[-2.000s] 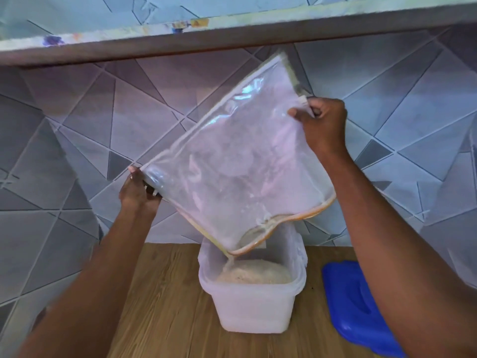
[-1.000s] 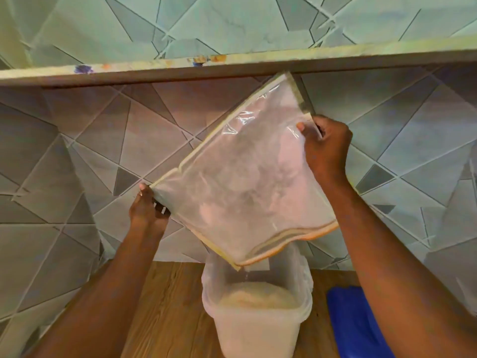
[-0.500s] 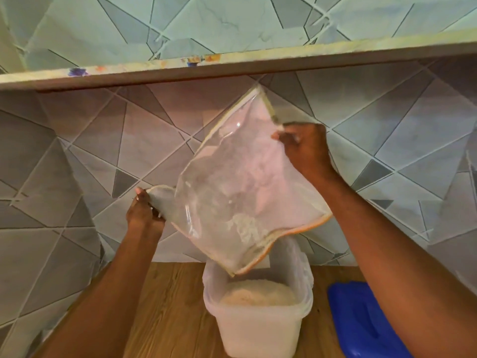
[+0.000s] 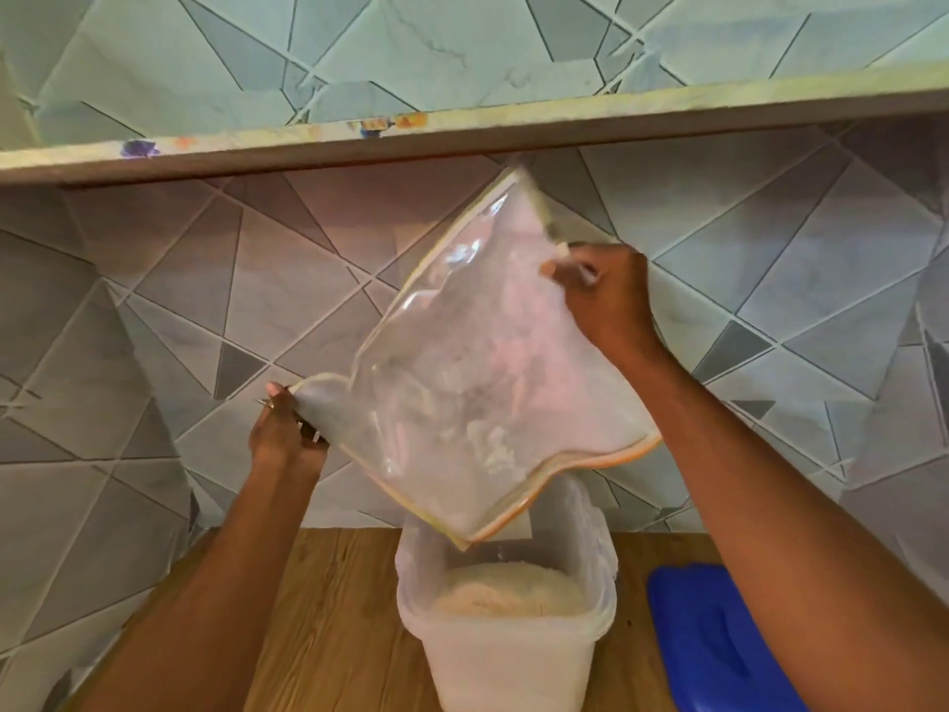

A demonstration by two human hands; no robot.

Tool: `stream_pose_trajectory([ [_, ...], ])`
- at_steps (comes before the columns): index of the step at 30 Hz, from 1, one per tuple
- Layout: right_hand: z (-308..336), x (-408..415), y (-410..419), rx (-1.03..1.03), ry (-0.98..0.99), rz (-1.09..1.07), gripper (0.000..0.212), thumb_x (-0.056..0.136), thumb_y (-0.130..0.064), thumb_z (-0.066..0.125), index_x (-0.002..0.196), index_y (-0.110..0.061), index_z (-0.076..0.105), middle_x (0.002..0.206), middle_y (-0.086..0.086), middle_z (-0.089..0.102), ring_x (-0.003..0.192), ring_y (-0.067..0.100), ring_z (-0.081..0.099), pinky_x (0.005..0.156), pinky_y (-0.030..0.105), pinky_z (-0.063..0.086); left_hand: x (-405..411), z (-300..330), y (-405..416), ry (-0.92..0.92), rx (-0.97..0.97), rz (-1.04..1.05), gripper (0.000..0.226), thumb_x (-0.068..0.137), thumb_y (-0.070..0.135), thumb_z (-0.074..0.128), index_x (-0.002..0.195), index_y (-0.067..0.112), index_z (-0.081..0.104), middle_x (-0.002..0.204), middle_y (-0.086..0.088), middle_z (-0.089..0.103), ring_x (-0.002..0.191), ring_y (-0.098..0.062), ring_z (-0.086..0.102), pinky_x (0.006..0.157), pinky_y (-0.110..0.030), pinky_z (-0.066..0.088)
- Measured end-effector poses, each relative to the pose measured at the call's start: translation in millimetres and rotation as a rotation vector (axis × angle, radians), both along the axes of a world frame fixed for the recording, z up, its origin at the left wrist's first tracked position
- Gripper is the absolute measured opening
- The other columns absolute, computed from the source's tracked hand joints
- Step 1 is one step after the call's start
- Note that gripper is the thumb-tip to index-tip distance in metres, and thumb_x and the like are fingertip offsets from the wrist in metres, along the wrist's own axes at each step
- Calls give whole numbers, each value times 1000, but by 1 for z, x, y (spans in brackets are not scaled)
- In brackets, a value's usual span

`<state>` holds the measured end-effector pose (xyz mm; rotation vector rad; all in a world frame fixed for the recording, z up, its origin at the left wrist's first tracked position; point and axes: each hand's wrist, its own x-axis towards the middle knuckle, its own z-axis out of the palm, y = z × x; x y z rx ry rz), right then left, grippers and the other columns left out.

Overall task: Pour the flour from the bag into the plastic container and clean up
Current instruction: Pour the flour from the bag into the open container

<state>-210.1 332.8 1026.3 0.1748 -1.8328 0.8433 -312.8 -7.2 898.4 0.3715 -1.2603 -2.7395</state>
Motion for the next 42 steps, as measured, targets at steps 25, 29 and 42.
stream_pose_trajectory([
  [25,15,1,-7,197,-192,65,43,90,-25,74,52,-22,54,47,-11,46,52,1,36,52,24,33,4,-10,-6,-100,51,77,32,93,51,64,104,21,61,94,-2,71,84,-21,69,63,-39,58],
  [29,16,4,-9,152,-140,56,42,88,-27,74,60,-2,54,57,2,39,57,7,32,53,31,27,2,-14,-2,-63,44,60,35,92,51,65,110,20,63,100,-2,72,89,-22,69,66,-44,59],
  [42,13,1,-22,138,-114,110,20,92,-18,70,82,-1,75,71,19,68,66,16,58,61,28,45,9,-14,1,-305,-246,332,53,91,47,67,127,9,61,118,-9,67,104,-27,67,94,-43,56],
])
